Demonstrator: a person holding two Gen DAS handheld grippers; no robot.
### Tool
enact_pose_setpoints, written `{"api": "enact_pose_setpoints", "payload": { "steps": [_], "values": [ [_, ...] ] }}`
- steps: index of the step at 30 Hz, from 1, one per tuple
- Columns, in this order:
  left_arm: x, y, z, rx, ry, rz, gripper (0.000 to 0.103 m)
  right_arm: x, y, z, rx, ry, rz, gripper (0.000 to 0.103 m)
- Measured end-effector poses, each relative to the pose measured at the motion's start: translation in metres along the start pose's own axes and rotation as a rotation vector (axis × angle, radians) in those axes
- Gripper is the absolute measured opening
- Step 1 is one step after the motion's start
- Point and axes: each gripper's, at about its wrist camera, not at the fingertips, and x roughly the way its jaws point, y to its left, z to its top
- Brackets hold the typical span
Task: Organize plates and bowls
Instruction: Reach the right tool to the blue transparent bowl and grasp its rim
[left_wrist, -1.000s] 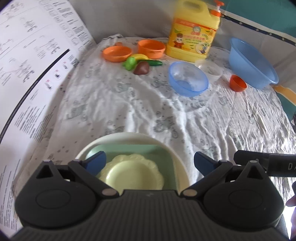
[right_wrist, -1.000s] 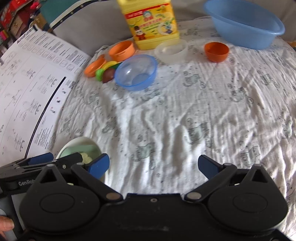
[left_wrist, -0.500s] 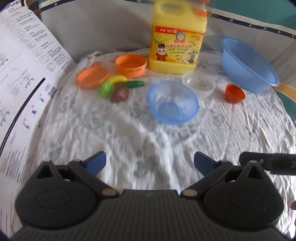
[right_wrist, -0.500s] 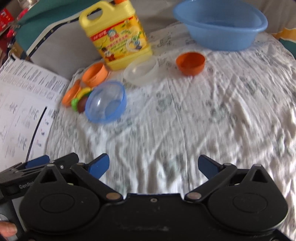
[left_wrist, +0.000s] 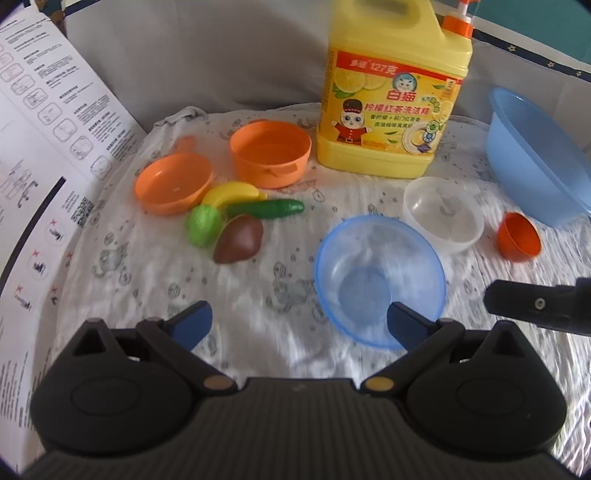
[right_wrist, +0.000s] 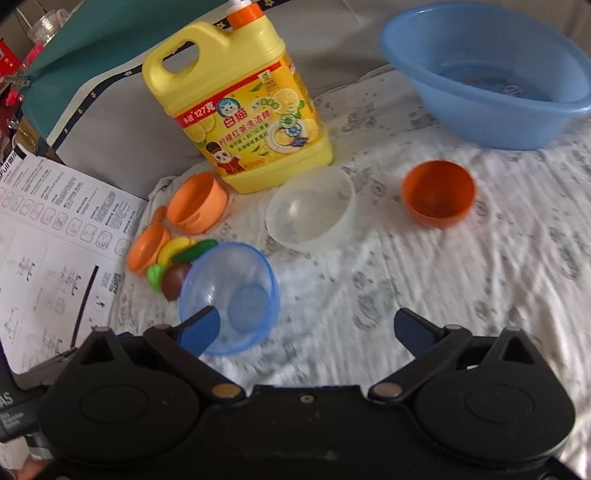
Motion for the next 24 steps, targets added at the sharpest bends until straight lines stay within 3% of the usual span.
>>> {"api": "enact_pose_setpoints", "payload": {
  "steps": [2,5,9,12,13,16,24],
  "values": [
    [0.006,-0.002,0.004,0.004,-0.002,0.004,0.100,0.010,0.001,0.006,0.009,0.011,0.009,0.092],
    [0.015,-0.005,0.008,0.009,0.001,-0.005,0.090,0.023,0.003,0.011,0.022,0.025,0.013,0.071],
    [0.024,-0.010,0.011,0.016,0.011,-0.031,0.069,0.033,0.006,0.011,0.004,0.038,0.030,0.039],
    [0.028,-0.013,0.012,0.021,0.015,-0.049,0.052,0.038,0.011,0.011,-0.014,0.039,0.040,0.023],
    [0.029,-0.014,0.012,0.022,0.017,-0.057,0.042,0.040,0.013,0.011,-0.019,0.042,0.045,0.020],
    [0.032,-0.018,0.011,0.029,0.028,-0.074,0.028,0.044,0.017,0.010,-0.026,0.055,0.062,0.015],
    [0.024,-0.028,0.005,0.057,0.031,-0.067,0.026,0.036,0.015,0.003,-0.027,0.057,0.042,0.015]
  ]
}}
